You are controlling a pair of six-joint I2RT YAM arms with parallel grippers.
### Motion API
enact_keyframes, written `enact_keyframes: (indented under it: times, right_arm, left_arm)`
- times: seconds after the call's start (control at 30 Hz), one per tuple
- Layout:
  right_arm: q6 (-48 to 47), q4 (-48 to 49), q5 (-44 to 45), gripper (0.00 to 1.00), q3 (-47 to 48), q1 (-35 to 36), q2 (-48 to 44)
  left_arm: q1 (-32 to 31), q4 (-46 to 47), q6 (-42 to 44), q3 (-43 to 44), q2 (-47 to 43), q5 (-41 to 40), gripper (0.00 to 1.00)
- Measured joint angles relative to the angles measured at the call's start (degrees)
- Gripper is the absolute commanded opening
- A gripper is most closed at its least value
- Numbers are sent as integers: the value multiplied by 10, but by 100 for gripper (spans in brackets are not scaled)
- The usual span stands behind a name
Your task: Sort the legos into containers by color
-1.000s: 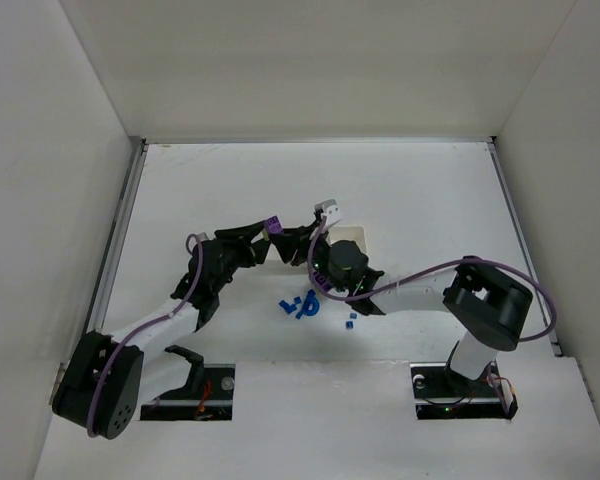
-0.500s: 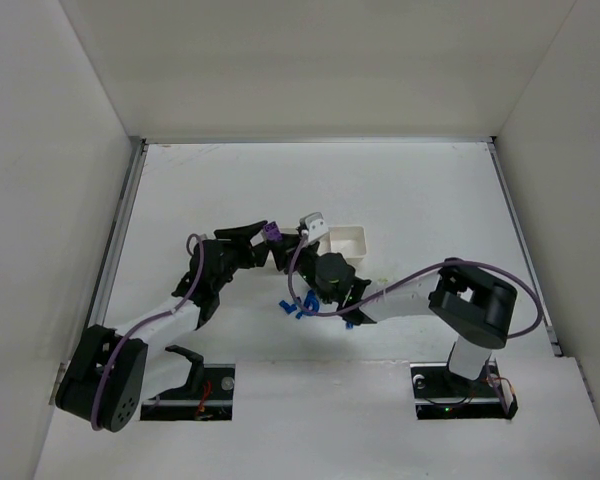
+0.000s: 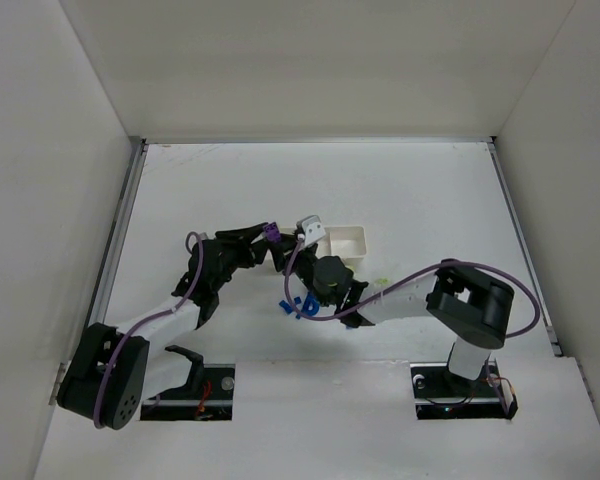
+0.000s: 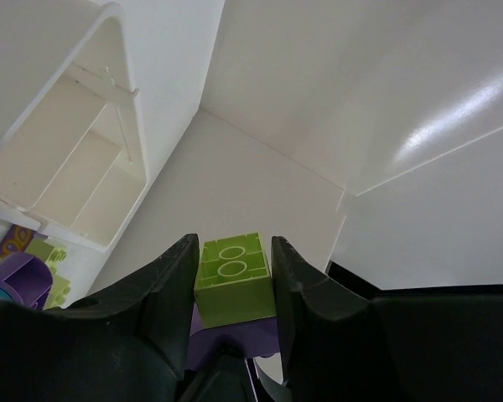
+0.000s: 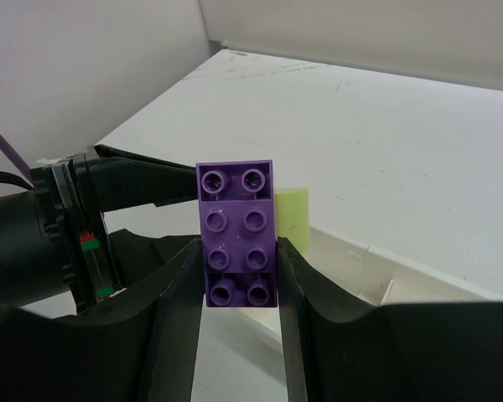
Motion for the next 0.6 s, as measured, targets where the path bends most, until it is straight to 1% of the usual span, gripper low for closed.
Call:
enact_keyframes:
  times: [0.37, 0.6]
  right_arm:
    - [48, -52, -41, 26, -43, -8, -74]
    - [102, -67, -93, 26, -63, -16, -126]
  left_arm:
    - [10, 29, 67, -6, -2, 66, 5]
    - [49, 12, 123, -9, -15, 21, 4]
